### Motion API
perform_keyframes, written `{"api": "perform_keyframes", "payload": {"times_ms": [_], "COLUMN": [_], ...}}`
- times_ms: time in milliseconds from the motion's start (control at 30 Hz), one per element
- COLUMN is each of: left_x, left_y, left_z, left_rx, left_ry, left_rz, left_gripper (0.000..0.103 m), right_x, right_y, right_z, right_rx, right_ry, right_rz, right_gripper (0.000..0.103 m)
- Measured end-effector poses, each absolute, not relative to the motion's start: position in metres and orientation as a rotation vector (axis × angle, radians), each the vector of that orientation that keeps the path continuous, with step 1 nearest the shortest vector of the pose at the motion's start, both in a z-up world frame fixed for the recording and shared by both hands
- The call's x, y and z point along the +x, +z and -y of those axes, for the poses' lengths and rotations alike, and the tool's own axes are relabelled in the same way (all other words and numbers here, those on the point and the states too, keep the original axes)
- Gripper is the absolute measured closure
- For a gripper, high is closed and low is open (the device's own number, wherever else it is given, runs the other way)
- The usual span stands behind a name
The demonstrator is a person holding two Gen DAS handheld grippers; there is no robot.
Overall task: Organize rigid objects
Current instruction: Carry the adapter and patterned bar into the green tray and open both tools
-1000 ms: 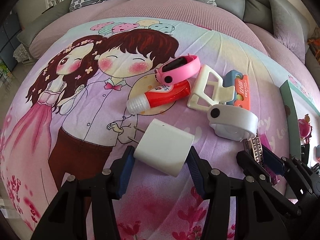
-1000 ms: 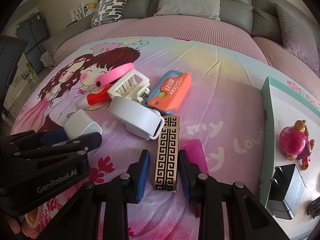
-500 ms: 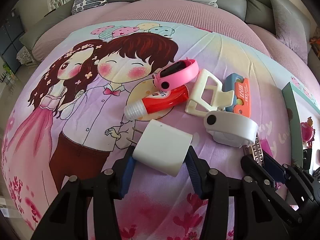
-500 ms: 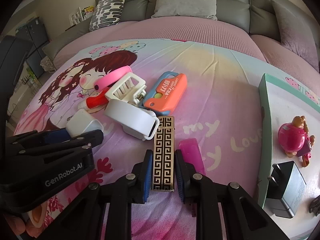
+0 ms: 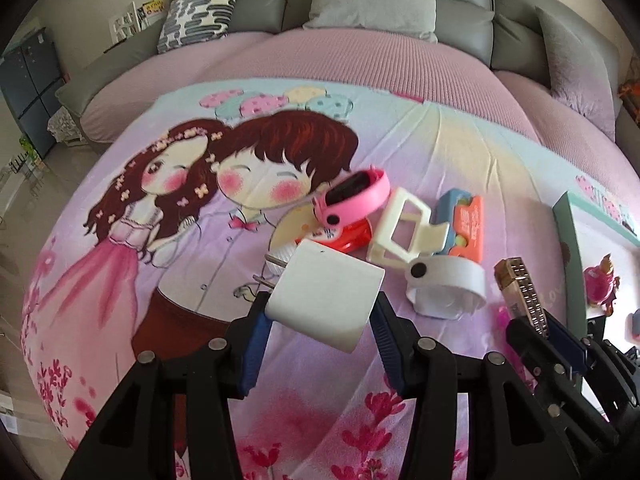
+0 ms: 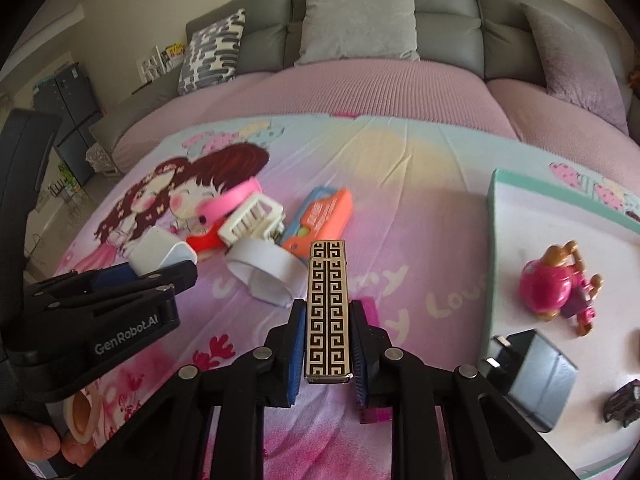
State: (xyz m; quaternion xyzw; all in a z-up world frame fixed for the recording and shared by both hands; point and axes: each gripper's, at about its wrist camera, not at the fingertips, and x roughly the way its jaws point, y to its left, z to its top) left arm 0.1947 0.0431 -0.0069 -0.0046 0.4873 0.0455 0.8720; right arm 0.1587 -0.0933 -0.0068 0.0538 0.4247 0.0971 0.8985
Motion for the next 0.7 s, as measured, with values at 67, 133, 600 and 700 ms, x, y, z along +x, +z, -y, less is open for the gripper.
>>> {"api": "perform_keyframes", "payload": {"times_ms": [67, 133, 600, 700], "left_x": [0.192, 0.190, 0.187, 0.186], "left_y": [0.001, 0.009, 0.032, 0.039], "left_z": [-0.042, -0.040, 0.012, 0.035], "left_rx": [-0.010, -0.004, 0.057, 0.077], "left_ry": [0.091, 0.086, -0.033, -0.082], "left_rz": [-0.996, -0.971, -0.886, -0.856], "left_gripper": [0.052, 0.052, 0.052, 0.052], "right_x": [0.157, 0.157, 0.148, 0.144], "right_y": [-0.002, 0.002, 0.019, 0.022], "right_z": [0.097, 0.100, 0.143, 0.168], "right_rx": [0.120, 0.123, 0.165, 0.183], "right_ry": [0.196, 0.187, 0.096, 0.030], "right_rz": [-0.866, -0.857, -0.803, -0.791], "right_gripper": [0.081, 0.081, 0.081, 0.081]}}
